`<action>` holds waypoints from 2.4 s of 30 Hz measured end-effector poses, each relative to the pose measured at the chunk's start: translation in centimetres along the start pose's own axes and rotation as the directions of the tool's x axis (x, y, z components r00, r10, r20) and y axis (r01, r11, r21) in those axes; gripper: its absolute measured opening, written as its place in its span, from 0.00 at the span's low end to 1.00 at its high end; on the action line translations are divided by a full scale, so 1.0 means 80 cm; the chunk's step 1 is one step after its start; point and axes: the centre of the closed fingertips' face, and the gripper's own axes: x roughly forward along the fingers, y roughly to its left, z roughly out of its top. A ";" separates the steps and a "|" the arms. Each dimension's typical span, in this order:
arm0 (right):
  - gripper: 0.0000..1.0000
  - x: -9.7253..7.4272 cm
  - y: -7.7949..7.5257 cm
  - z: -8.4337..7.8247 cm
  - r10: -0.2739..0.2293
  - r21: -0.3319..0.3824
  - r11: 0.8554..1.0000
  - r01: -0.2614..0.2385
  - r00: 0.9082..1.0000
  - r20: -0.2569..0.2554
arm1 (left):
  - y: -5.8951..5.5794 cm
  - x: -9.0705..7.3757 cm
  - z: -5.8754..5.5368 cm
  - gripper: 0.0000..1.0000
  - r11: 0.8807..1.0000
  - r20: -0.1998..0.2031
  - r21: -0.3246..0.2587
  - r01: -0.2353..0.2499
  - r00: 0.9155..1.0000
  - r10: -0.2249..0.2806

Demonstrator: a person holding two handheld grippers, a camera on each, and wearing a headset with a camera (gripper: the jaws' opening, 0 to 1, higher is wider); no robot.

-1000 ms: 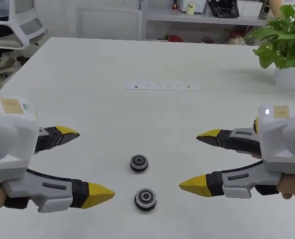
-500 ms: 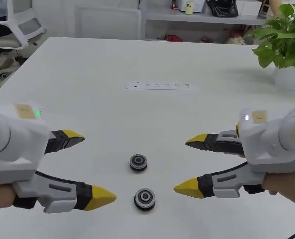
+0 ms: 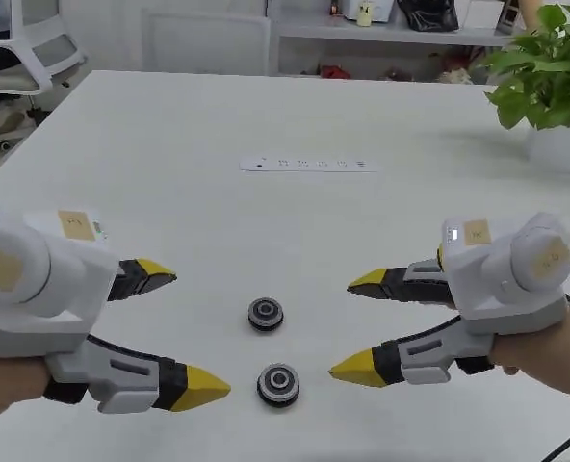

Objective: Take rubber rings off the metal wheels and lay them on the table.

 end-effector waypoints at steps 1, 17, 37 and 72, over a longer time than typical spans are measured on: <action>0.57 0.001 0.001 -0.001 0.004 -0.004 1.000 -0.004 1.000 -0.002 | 0.000 0.002 0.000 0.80 1.000 -0.001 0.001 0.002 1.000 -0.002; 0.53 0.029 0.012 -0.012 0.084 -0.004 0.996 -0.084 0.996 -0.033 | -0.007 0.026 -0.011 0.74 0.997 -0.035 0.009 0.072 0.997 -0.071; 0.51 0.051 0.024 -0.022 0.151 0.012 0.989 -0.150 0.987 -0.057 | -0.004 0.042 -0.029 0.70 0.996 -0.075 0.016 0.093 0.993 -0.092; 0.54 0.062 0.033 -0.026 0.185 -0.005 0.983 -0.185 0.980 -0.068 | -0.011 0.056 -0.031 0.65 0.990 -0.090 0.038 0.132 0.988 -0.129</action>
